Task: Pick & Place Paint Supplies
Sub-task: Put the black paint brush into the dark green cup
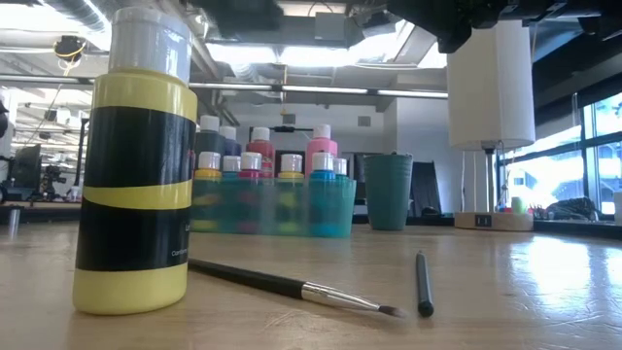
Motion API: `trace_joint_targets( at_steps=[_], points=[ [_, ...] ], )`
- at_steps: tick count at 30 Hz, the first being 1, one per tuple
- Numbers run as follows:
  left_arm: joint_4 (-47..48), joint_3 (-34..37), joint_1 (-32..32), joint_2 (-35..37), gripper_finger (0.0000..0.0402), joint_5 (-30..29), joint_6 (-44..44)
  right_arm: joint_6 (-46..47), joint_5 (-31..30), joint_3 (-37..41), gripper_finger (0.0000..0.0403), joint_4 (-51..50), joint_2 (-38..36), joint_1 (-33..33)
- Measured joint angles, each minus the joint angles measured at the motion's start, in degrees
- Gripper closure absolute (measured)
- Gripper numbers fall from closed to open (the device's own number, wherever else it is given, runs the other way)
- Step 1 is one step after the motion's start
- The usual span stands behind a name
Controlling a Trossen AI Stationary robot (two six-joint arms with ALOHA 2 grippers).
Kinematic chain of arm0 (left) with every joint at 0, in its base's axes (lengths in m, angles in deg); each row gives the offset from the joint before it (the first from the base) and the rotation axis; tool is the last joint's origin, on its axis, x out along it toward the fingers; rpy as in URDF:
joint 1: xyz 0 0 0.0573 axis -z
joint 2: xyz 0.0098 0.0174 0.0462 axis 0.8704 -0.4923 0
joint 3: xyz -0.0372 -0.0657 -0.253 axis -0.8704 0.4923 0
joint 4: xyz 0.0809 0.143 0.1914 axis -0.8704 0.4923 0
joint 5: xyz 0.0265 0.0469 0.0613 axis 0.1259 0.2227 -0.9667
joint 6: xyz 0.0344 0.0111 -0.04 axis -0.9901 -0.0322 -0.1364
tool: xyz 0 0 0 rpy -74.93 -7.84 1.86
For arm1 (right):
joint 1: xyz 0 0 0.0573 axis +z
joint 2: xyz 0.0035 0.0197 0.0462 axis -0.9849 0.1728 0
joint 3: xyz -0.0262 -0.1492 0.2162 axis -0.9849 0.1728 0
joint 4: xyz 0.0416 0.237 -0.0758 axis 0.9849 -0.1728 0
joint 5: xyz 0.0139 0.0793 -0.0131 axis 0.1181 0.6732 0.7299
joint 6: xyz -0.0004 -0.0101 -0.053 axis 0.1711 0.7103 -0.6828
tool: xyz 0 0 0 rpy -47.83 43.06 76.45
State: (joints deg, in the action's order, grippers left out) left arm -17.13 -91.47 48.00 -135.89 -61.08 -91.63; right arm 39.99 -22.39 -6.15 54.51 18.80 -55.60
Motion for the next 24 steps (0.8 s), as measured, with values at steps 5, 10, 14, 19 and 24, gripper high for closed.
trace_joint_targets(
  at_steps=[5, 10, 14, 19, 24],
  points=[
    [4.60, -0.04, 7.69, 4.30, 0.0217, -0.49, 0.25, 2.41, 5.12, 0.00, 0.0174, -1.13, 0.00, 0.04],
    [11.61, -0.04, 14.61, 7.20, 0.0217, -3.21, 3.94, 9.22, 18.38, -5.17, 0.0174, -17.10, 0.02, 0.55],
    [17.30, -0.04, 18.99, 7.97, 0.0217, -5.31, 6.52, 16.11, 12.70, -13.17, 0.0174, -37.20, 1.44, 1.37],
    [22.00, -0.02, 22.81, 8.04, 0.0217, -5.52, 10.03, 13.39, 5.33, -20.91, 0.0174, -54.48, 4.33, 1.88],
    [22.28, -0.02, 25.81, 8.04, 0.0219, -5.52, 11.81, 6.49, 5.55, -23.47, 0.0174, -61.84, 5.63, 1.86]
  ],
)
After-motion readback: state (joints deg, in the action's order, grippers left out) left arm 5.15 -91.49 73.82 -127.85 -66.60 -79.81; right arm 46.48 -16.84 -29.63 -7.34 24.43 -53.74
